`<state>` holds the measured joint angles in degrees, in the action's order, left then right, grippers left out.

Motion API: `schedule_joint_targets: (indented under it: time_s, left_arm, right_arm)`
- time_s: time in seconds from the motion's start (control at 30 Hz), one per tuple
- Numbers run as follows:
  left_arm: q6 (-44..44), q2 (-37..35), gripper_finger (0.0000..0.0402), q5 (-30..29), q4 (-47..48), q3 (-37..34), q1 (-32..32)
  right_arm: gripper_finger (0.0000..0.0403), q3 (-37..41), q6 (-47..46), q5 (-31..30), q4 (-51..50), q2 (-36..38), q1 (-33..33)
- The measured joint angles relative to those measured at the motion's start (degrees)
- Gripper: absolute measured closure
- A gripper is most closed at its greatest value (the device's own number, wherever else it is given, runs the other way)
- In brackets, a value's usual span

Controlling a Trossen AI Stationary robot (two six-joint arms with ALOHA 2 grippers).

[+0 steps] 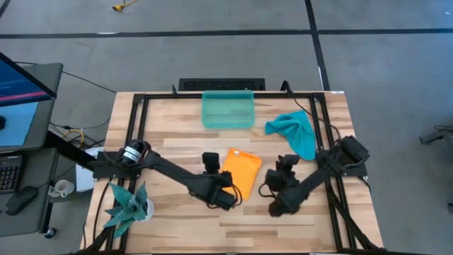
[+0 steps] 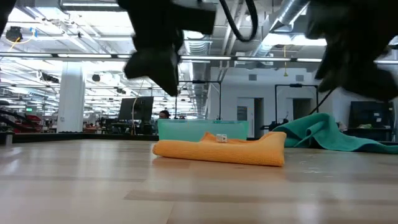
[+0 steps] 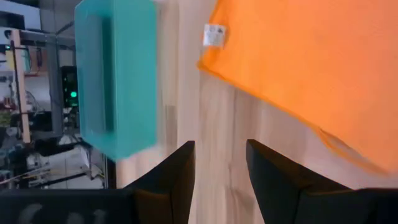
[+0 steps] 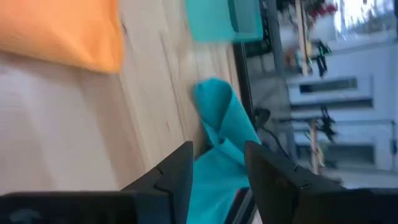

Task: Roll microfiber towels into tight, uniform cylinder then place into a basket
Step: Roll the yellow microfiber cloth on the table

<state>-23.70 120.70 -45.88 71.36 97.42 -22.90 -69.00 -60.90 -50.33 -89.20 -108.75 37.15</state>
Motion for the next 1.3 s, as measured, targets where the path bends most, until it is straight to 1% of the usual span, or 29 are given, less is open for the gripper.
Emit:
schedule_joint_targets:
  time_s: [0.1, 0.17, 0.27, 0.33, 0.4, 0.6, 0.73, 0.83, 0.9, 0.93, 0.97, 1.03, 1.17, 1.3]
  left_arm:
    - [-2.60, -0.07, 0.0264, 2.37, 2.59, 1.76, -1.86]
    - [-3.40, -0.11, 0.0264, 3.37, 2.90, 3.25, -3.13]
    - [-3.11, -0.09, 0.0264, 3.41, 3.10, 5.61, -5.69]
    - [-2.22, -0.11, 0.0264, 2.42, 2.75, 7.03, -7.94]
    - [-1.99, -0.09, 0.0264, 0.01, 3.30, 8.00, -10.57]
    - [-3.25, -1.62, 0.0264, -10.78, 4.71, 8.67, -18.31]
    - [-8.51, -2.83, 0.0264, -17.44, 7.50, 8.67, -21.86]
    - [-16.35, -2.91, 0.0264, -20.80, 14.36, 8.43, -23.47]
    - [-23.10, -3.11, 0.0264, -23.15, 18.77, 7.63, -23.64]
    - [-25.74, -3.46, 0.0264, -24.37, 18.82, 6.42, -23.64]
    - [-26.03, -4.14, 0.0264, -25.02, 18.30, 4.69, -23.56]
    - [-25.56, -5.71, 0.0265, -24.76, 17.96, 1.88, -23.02]
    - [-31.69, -9.18, 0.0274, -22.25, 18.62, -3.33, -20.58]
    - [-34.48, -13.51, 0.0291, -21.87, 15.61, -10.83, -18.21]
  right_arm:
    - [0.0237, -0.46, -2.33, 0.19, -0.41, 1.11, 2.30]
    - [0.0236, -0.63, -3.17, -0.09, -0.52, 3.52, 3.93]
    - [0.0238, -0.58, -5.68, -0.33, -0.32, 7.20, 7.14]
    - [0.0241, -0.58, -8.14, -1.97, -0.14, 10.20, 9.29]
    - [0.0244, -0.58, -11.32, -4.39, 0.01, 13.30, 11.99]
    - [0.0251, -0.58, -17.55, -13.67, 3.13, 19.81, 20.11]
    - [0.0253, -0.58, -17.58, -16.99, 5.68, 20.94, 23.83]
    - [0.0252, -0.58, -17.05, -18.16, 6.40, 21.00, 24.97]
    - [0.0253, -0.58, -16.88, -18.95, 6.64, 21.00, 25.09]
    - [0.0254, -0.58, -16.84, -18.99, 6.72, 21.00, 24.92]
    - [0.0255, -0.58, -16.82, -18.99, 6.85, 21.00, 24.65]
    - [0.0256, -0.58, -16.74, -18.99, 6.85, 21.00, 24.05]
    - [0.0259, -0.58, -16.68, -18.86, 6.99, 20.99, 22.59]
    - [0.0259, -0.56, -16.64, -18.71, 7.03, 20.26, 21.15]
